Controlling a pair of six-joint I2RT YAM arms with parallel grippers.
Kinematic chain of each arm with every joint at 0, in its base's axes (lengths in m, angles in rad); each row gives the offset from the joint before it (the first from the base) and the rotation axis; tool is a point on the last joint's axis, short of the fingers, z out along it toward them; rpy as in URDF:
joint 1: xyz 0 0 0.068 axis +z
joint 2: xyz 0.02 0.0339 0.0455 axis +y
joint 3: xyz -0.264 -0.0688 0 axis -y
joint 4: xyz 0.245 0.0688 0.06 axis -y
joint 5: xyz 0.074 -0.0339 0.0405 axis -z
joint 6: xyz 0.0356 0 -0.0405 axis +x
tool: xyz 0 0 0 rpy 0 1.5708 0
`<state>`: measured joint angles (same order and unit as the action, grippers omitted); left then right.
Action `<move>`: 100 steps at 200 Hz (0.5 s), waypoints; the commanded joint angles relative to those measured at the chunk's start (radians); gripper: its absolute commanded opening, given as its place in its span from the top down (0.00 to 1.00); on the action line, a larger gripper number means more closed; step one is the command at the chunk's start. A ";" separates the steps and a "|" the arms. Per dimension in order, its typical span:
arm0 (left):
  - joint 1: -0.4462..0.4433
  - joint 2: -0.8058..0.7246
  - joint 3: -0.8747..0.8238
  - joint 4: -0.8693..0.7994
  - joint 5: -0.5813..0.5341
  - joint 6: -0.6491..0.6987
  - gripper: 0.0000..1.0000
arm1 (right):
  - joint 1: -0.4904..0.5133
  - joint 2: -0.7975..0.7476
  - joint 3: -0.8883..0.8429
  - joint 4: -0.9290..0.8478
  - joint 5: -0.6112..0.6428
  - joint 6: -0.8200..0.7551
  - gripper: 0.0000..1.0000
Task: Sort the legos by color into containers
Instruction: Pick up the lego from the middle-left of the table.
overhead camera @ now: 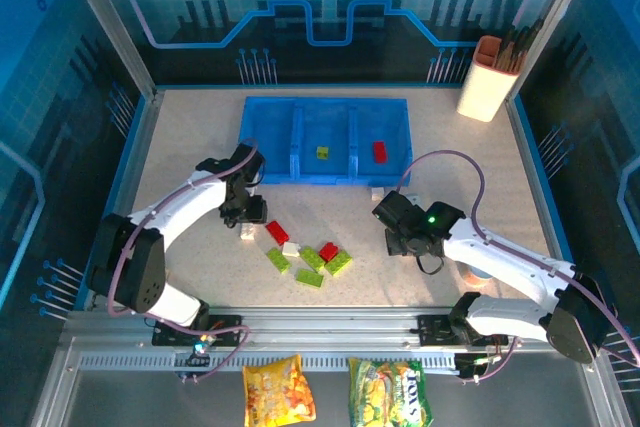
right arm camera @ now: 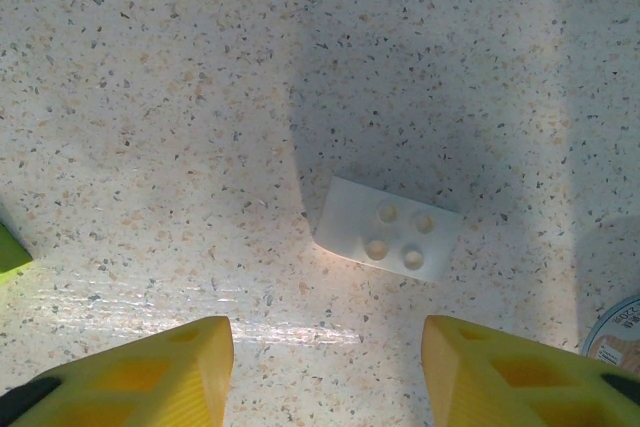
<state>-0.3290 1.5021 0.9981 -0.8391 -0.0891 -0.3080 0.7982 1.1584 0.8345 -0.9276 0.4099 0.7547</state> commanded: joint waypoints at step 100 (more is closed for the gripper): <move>0.030 0.176 -0.004 0.025 0.013 -0.029 0.48 | 0.038 0.026 -0.001 0.004 0.001 0.010 0.46</move>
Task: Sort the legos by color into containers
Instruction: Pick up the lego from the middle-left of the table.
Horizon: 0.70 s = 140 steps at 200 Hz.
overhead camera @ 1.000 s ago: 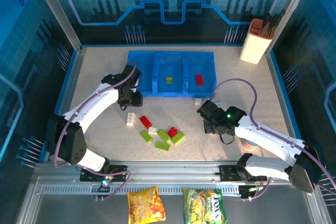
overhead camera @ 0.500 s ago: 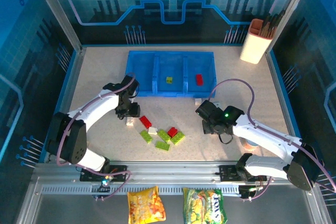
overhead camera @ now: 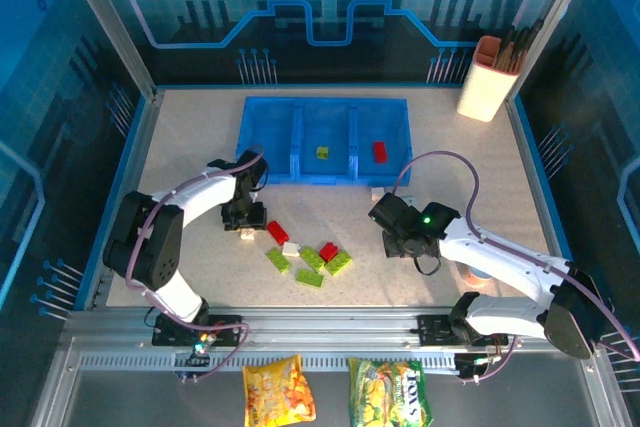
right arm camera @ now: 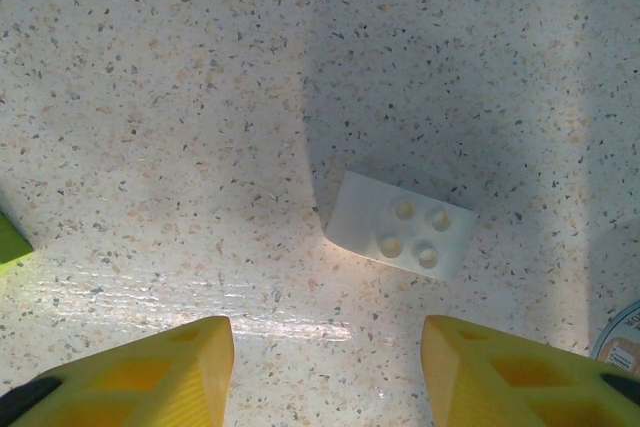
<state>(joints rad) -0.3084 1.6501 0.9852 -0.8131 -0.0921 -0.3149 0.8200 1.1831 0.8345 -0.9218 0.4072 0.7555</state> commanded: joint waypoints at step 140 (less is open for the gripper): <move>0.009 0.019 0.013 -0.019 0.018 -0.004 0.64 | 0.020 -0.020 0.032 -0.050 0.031 0.002 0.47</move>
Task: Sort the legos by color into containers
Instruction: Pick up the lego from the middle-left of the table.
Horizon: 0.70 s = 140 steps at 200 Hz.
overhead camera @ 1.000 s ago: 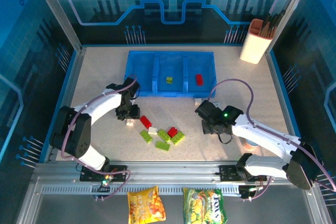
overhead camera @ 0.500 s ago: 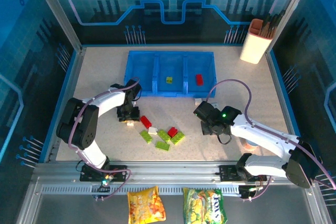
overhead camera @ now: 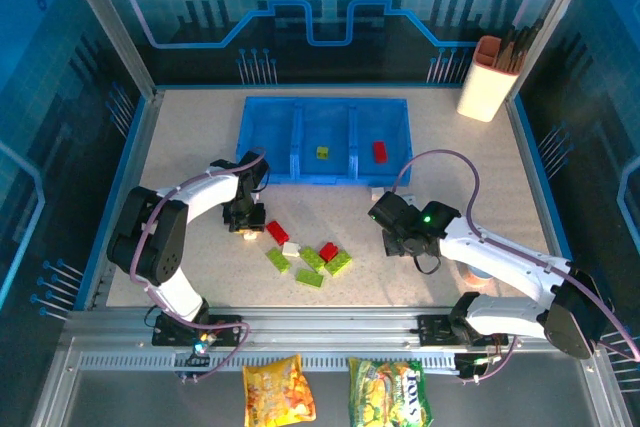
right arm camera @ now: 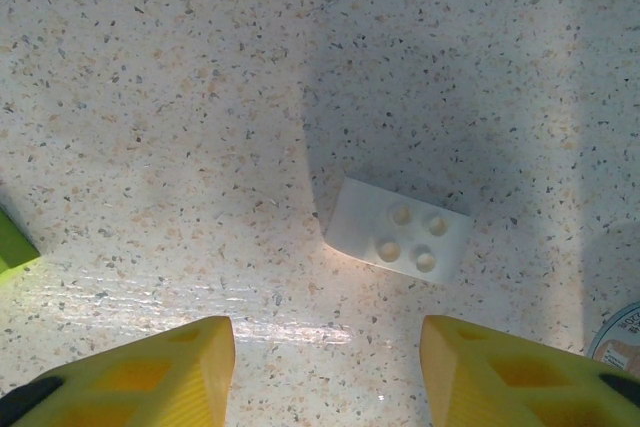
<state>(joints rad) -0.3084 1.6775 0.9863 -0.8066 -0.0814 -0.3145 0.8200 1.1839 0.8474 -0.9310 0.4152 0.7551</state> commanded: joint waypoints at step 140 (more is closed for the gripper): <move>0.009 -0.131 0.090 -0.103 0.017 0.001 0.64 | 0.022 -0.065 0.018 -0.078 0.048 -0.001 0.47</move>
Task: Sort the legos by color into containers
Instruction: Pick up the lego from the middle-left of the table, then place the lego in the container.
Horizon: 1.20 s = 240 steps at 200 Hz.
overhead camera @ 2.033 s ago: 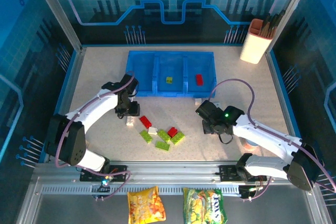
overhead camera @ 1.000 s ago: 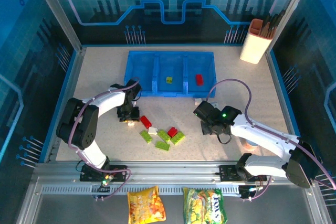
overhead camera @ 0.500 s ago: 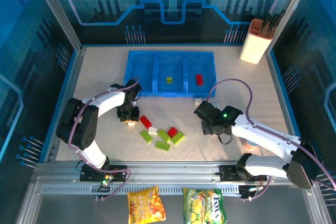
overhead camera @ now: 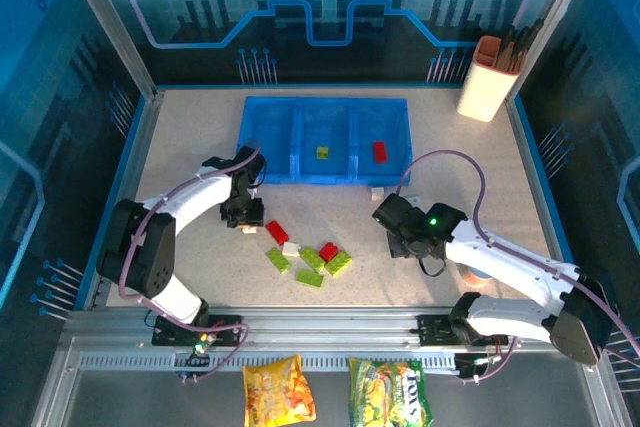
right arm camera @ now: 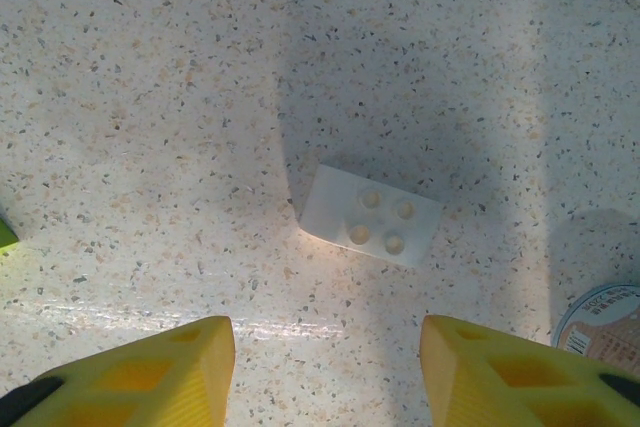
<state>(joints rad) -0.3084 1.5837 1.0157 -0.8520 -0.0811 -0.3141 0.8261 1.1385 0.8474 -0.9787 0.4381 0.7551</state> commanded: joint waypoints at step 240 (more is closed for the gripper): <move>0.080 0.460 0.820 -0.217 0.018 0.167 0.63 | 0.020 -0.131 -0.032 -0.150 0.072 0.148 0.46</move>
<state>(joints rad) -0.2531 1.9701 1.7481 -1.0210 -0.0811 -0.1879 0.8307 1.0199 0.8150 -1.0859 0.4801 0.8684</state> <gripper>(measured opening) 0.370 0.540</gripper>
